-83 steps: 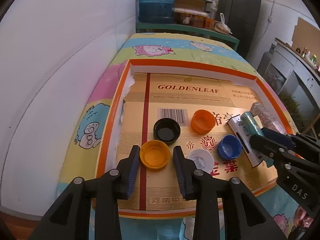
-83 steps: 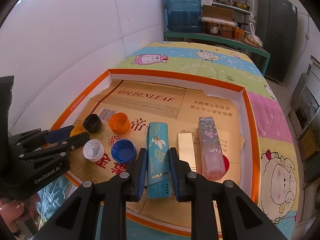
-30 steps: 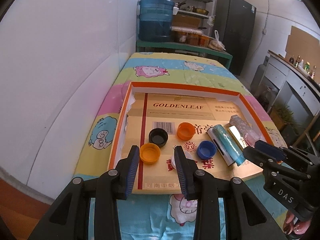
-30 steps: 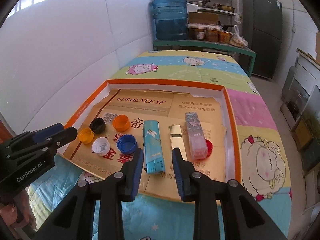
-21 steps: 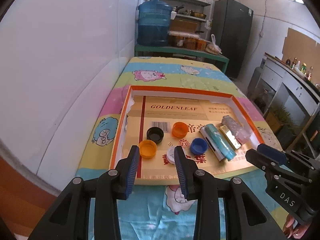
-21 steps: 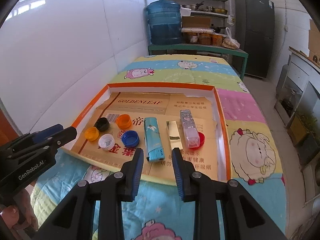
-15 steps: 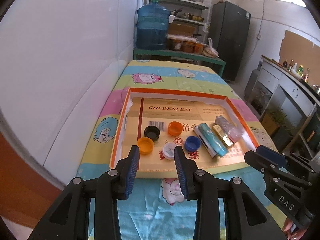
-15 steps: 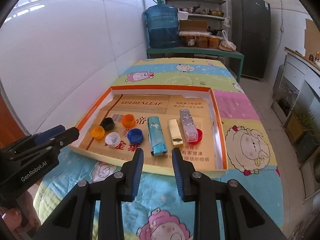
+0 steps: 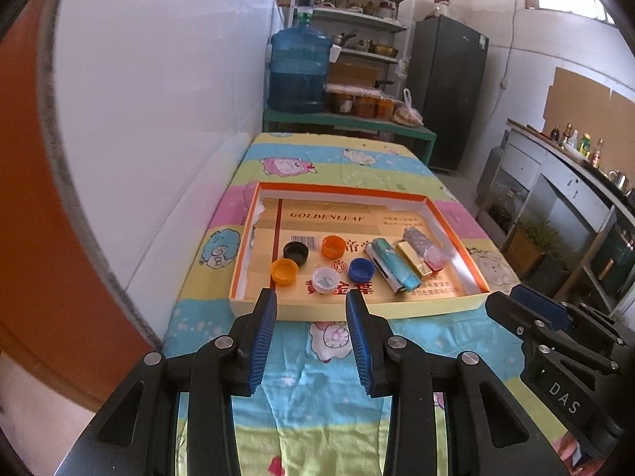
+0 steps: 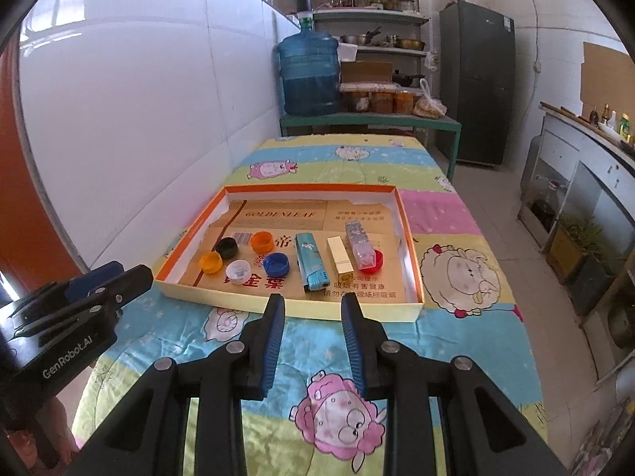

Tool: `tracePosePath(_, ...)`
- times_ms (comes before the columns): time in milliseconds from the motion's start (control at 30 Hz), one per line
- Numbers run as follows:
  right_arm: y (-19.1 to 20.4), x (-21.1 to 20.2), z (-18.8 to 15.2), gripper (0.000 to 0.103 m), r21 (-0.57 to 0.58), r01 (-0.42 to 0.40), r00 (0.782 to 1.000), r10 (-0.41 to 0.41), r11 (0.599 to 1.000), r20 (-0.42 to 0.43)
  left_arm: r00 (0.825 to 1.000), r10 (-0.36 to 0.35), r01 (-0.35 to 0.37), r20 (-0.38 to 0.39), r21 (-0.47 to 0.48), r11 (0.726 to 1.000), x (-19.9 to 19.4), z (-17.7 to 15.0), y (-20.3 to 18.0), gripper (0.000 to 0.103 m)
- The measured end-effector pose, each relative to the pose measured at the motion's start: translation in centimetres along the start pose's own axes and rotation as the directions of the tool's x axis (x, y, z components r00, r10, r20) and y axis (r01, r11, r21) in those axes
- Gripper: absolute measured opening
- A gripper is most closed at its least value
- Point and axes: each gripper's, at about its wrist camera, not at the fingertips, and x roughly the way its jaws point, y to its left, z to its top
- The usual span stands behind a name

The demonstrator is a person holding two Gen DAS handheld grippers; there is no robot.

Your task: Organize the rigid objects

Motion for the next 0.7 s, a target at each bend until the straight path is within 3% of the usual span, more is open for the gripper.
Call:
tracePosePath(467,1.5,-7.9,-2.7,0.029,0.037,0.033,0.994,-0.037,0.999,0.103,0.996,-0.004,0.002,0.087,0.018,1.0,-9.0,-2.1,-1.7,0.037)
tracePosePath(633,2.1,-10.1,-3.6,0.029,0.05,0.051,0.991,-0.057,0.997,0.12,0.995,-0.033,0.033,0.096,0.003,0.999,-11.9,-3.1,-1.7,0.037)
tracePosePath(700,2.4,-10.9,-3.9,0.029,0.044,0.06,0.99,-0.065,0.997,0.127,0.994,-0.002,0.002,0.105,0.005,1.0,-12.9,-3.5,-1.6,0.037)
